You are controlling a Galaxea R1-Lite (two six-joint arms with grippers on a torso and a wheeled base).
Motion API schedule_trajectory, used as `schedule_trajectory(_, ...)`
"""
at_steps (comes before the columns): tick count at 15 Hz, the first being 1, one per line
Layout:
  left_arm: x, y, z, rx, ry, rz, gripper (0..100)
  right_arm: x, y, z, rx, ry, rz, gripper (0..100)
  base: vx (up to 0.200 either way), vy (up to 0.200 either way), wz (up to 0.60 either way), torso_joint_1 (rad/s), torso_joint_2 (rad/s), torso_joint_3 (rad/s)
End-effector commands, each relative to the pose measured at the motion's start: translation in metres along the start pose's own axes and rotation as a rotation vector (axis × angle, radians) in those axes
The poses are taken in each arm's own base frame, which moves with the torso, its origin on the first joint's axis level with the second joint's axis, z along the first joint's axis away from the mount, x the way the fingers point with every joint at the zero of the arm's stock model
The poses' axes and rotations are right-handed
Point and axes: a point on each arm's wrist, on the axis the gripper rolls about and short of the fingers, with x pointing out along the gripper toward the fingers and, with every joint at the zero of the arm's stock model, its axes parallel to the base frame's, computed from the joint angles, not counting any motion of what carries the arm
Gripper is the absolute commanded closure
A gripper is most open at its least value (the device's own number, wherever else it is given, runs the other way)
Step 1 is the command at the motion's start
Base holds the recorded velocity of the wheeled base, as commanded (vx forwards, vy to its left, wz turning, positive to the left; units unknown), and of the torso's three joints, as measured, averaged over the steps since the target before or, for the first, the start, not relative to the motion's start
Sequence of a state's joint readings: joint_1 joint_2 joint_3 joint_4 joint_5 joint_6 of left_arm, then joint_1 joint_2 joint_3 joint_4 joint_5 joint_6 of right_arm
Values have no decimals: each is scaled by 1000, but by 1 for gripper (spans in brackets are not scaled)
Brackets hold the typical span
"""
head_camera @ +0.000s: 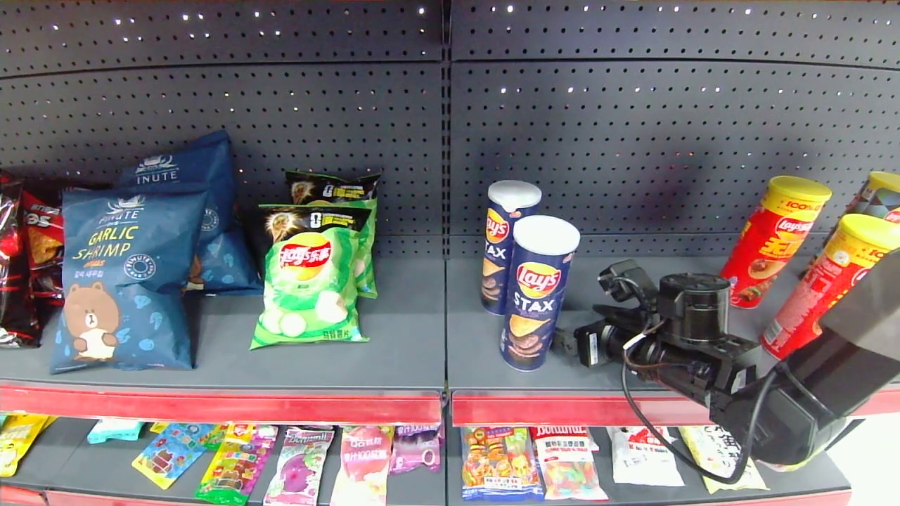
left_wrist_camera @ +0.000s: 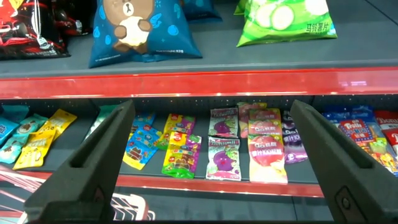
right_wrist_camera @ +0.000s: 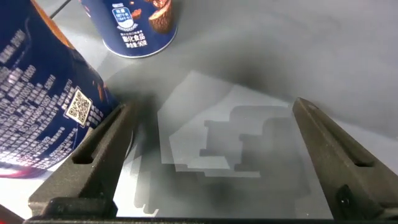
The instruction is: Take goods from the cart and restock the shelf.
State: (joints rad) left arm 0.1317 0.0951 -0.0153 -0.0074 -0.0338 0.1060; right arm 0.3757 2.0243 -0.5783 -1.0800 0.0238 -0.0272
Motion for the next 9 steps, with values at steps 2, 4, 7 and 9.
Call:
schedule_trajectory(2, 0, 0, 0, 0, 3, 0, 0, 3, 0, 1, -1, -5, 1, 0, 0, 0, 0, 0, 0, 0)
schedule_trajectory(4, 0, 0, 0, 0, 1, 0, 0, 4, 0, 2, -1, -10, 0, 0, 0, 0, 0, 0, 0, 0)
schedule_trajectory(7, 0, 0, 0, 0, 1, 0, 0, 6, 3, 2, -3, -12, 9, 0, 0, 0, 0, 0, 0, 0)
schedule_trajectory(9, 0, 0, 0, 0, 3, 0, 0, 10, 5, 3, -3, -15, 13, 0, 0, 0, 0, 0, 0, 0)
